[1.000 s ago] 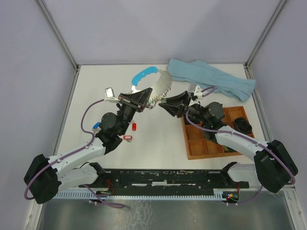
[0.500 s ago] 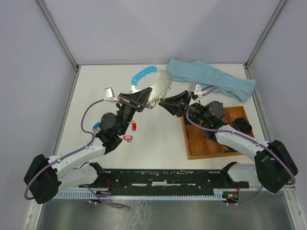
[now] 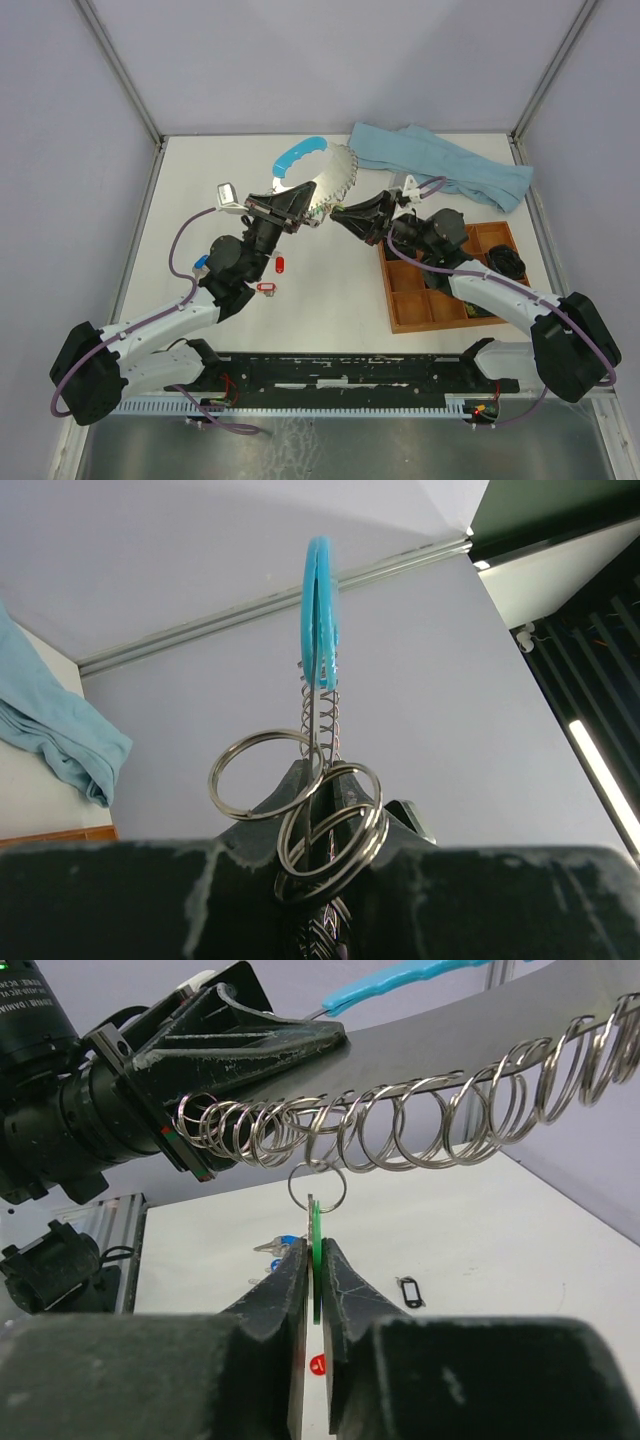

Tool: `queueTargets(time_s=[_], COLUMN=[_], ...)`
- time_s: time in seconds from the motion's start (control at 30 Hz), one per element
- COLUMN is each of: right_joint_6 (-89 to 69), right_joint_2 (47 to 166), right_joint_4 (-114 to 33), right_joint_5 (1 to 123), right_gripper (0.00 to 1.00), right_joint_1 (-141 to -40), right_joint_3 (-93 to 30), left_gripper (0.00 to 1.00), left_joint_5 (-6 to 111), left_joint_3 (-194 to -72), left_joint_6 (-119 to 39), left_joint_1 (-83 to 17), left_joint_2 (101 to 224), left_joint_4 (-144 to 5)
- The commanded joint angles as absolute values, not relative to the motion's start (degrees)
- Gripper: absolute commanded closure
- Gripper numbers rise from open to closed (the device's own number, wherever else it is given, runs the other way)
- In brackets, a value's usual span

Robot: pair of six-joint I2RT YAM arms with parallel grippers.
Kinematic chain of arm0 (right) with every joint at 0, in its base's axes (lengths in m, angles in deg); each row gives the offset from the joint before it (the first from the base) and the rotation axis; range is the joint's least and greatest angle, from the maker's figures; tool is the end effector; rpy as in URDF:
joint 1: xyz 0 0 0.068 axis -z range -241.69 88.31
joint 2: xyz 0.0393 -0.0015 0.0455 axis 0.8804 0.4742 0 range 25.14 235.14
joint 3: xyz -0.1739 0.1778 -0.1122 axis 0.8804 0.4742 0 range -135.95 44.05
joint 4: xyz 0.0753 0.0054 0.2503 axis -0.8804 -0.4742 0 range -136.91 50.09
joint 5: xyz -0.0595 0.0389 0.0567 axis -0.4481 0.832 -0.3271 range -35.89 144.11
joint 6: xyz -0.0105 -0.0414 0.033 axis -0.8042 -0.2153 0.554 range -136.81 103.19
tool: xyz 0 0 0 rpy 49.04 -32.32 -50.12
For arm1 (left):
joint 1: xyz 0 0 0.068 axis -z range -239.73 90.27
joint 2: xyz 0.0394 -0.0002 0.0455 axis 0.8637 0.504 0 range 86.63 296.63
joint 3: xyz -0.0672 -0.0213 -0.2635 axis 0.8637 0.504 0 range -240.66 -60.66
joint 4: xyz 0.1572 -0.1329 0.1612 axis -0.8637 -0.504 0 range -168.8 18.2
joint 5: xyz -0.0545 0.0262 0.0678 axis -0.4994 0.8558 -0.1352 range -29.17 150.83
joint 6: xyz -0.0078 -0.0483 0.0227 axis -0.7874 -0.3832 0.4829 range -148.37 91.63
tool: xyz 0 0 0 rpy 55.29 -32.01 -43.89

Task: Remove the keys from the keyring
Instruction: Pick up the key from the keyring.

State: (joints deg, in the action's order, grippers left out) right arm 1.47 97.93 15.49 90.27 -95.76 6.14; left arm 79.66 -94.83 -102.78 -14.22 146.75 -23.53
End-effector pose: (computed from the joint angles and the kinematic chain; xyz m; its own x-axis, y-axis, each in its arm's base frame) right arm 0.2147 0.1706 0.3108 -0.0099 0.2991 -0.9542 -0.9552 0.2795 0.0975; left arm 0.1727 -0.1593 0.3299 -0.3774 -0.9168 -0.1305 0.3816 -0.0255 -0.9240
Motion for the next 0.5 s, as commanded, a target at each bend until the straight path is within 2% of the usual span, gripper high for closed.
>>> queueTargets(time_s=[0.0,0.1,0.3,0.47], right_joint_6=[3.0,2.4,-18.1,-33.8], right_joint_2=[96.2,95.1,93.3,92.7], right_joint_4=[15.7,10.1,-36.7,-61.3], right_joint_5=[92.9,95.2,98.3,95.0], right_gripper=[0.93,0.99,0.99,0.99], right_joint_1=[-95.5,-94.7,-94.4,-94.4], right_joint_3=[2.7,0.5,-13.2,-22.1], left_gripper=[0.97,0.97,0.97,0.97], left_joint_5=[81.8,83.9,90.6,95.9], left_joint_3=[-95.2,-93.9,-87.8,-81.9], left_joint_6=[-105.0,-105.1,-107.9,-112.9], left_joint_1=[-13.9,-13.9,-14.8,-15.8], left_joint_2=[145.8,145.0,142.6,141.6], left_joint_4=[-18.2,-18.0,-16.7,-16.7])
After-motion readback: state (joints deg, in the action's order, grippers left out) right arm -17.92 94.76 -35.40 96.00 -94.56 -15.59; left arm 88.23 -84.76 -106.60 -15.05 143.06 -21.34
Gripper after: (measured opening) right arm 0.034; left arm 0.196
